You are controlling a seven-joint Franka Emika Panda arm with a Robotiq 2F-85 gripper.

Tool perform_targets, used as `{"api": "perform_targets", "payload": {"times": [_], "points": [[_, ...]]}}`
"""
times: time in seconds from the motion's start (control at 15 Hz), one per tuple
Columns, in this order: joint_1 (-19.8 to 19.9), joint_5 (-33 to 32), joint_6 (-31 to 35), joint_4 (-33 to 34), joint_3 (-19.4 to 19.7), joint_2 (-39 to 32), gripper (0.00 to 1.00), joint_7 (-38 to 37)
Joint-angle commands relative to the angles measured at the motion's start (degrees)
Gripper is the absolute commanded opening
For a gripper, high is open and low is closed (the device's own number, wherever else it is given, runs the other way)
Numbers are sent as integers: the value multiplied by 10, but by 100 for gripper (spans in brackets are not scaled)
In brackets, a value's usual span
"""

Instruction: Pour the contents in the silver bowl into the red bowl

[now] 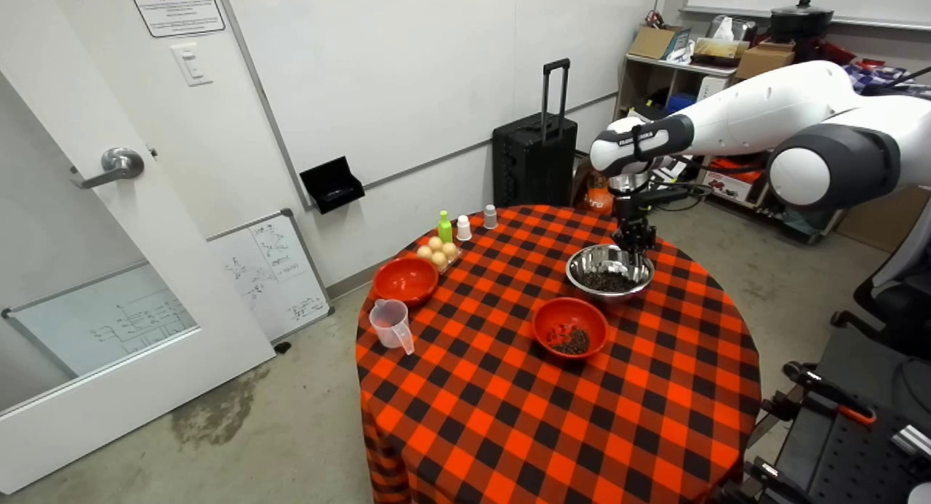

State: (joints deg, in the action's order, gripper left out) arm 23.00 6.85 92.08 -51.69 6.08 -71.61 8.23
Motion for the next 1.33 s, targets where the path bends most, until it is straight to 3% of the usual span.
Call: {"api": "perform_targets", "payload": {"times": [0.0,0.6,1.27], "points": [[4,3,3,6,1,15,1,-3],[-1,-3,45,-14,7,53,2,-14],[-72,-70,95,-71,28,118,2,-22]]}}
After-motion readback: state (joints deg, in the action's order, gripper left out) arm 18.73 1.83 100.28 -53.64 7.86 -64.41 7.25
